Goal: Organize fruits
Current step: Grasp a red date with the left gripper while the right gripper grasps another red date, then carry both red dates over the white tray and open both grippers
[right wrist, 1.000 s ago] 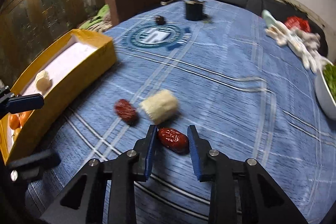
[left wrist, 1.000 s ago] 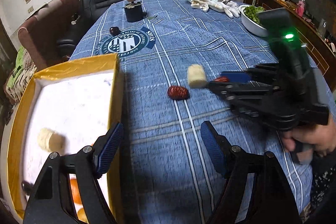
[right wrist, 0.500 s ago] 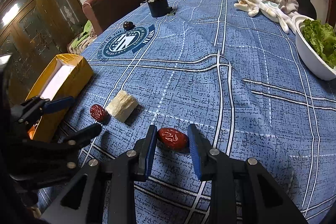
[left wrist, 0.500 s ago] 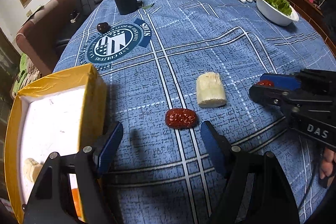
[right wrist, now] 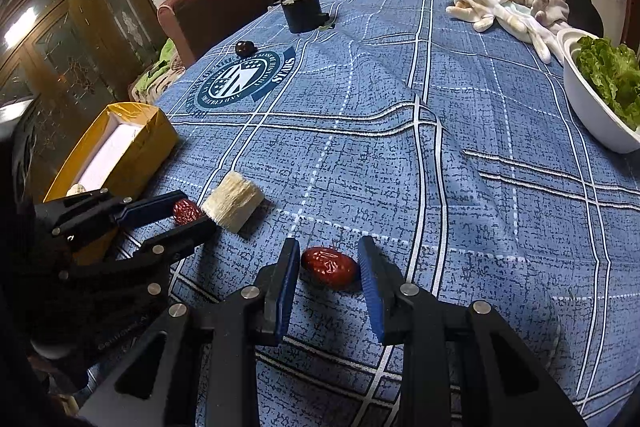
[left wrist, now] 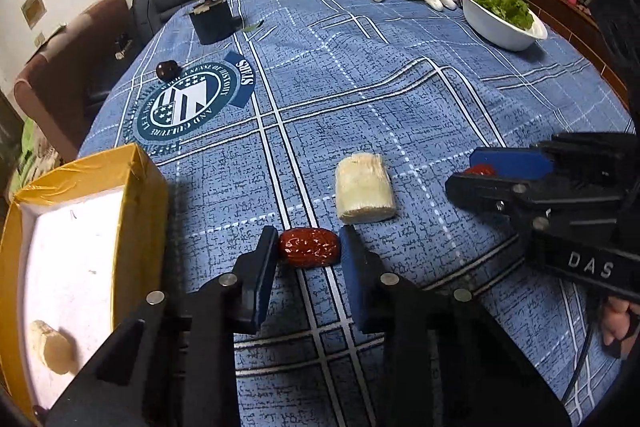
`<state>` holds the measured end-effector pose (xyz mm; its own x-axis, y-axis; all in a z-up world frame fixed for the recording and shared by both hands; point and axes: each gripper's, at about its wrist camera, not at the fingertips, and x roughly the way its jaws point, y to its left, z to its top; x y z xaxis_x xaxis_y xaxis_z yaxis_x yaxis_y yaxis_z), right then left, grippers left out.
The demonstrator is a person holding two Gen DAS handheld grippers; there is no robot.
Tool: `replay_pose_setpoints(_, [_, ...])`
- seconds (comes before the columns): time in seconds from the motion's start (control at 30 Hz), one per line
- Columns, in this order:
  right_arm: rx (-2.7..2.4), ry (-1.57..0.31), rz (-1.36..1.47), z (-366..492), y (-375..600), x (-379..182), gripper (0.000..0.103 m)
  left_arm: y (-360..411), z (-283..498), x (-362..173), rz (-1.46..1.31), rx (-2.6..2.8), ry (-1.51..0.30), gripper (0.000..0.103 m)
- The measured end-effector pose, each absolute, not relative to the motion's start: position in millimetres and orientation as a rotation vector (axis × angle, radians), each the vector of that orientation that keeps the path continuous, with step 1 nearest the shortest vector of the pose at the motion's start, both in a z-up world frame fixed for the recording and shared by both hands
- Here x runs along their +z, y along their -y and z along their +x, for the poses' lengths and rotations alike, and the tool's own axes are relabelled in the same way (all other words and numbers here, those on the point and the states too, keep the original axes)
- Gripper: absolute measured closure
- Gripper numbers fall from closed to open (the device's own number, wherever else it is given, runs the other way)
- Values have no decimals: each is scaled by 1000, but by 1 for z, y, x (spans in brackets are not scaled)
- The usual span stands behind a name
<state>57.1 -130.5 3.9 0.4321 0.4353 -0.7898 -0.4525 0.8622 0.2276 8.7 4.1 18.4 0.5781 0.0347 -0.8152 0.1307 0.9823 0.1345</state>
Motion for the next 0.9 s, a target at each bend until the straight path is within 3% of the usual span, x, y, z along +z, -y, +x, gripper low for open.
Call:
replay_pose_setpoints(0.57, [614,-844,14,38,122,27,74,-7,-76,66,147,-92,-796,74])
replay_pose_setpoints(0.9, [668,-799,11,22,103,37,74,-78,-129,86,109,79,-733,74])
